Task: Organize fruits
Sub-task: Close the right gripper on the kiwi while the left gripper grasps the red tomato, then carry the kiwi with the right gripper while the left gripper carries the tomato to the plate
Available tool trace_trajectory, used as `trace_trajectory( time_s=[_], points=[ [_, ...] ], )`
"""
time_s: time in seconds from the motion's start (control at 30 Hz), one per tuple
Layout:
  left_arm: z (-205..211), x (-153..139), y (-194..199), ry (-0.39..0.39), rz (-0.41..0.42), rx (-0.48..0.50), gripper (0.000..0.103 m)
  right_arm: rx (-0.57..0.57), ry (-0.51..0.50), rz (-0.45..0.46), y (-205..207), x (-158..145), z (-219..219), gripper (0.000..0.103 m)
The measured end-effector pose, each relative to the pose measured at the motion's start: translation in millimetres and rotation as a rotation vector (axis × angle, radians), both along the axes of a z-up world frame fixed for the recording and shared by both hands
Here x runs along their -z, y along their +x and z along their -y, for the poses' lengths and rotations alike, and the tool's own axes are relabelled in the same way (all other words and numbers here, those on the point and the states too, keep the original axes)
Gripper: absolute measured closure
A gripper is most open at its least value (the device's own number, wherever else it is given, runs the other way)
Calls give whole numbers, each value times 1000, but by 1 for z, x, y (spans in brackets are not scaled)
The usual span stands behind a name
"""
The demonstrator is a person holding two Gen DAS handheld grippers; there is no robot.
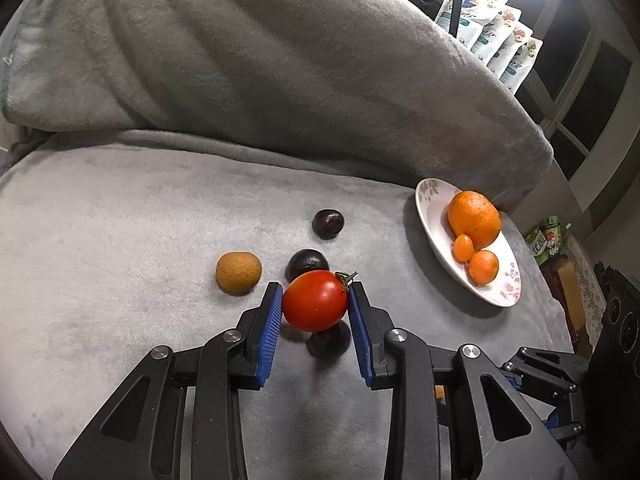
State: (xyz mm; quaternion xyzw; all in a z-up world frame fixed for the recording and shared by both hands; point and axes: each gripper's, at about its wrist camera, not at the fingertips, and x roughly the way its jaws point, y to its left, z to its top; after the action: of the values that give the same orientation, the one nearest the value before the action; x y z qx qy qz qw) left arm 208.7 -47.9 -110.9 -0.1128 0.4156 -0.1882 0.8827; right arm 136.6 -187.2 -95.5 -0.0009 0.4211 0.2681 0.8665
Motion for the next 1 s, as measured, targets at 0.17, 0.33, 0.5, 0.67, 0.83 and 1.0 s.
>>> trace_trajectory(
  time_s=[0.17, 0.33, 0.5, 0.67, 0.83, 1.0],
  points=[
    [7, -8, -4, -5, 18, 13, 72, 24, 14, 17, -5, -7, 13, 71],
    [16, -14, -6, -12, 34, 27, 72, 59, 23, 37, -11, -16, 29, 71],
    [28, -19, -6, -18, 42, 42, 72, 98, 36, 55, -12, -23, 48, 72],
    [36, -22, -6, -19, 49, 54, 72, 143, 41, 75, -13, -29, 68, 71],
    [47, -25, -5, -15, 54, 71, 72, 190, 46, 90, -13, -33, 88, 72],
    [60, -27, -1, -11, 56, 89, 72, 237, 48, 101, -11, -37, 110, 71]
  ],
)
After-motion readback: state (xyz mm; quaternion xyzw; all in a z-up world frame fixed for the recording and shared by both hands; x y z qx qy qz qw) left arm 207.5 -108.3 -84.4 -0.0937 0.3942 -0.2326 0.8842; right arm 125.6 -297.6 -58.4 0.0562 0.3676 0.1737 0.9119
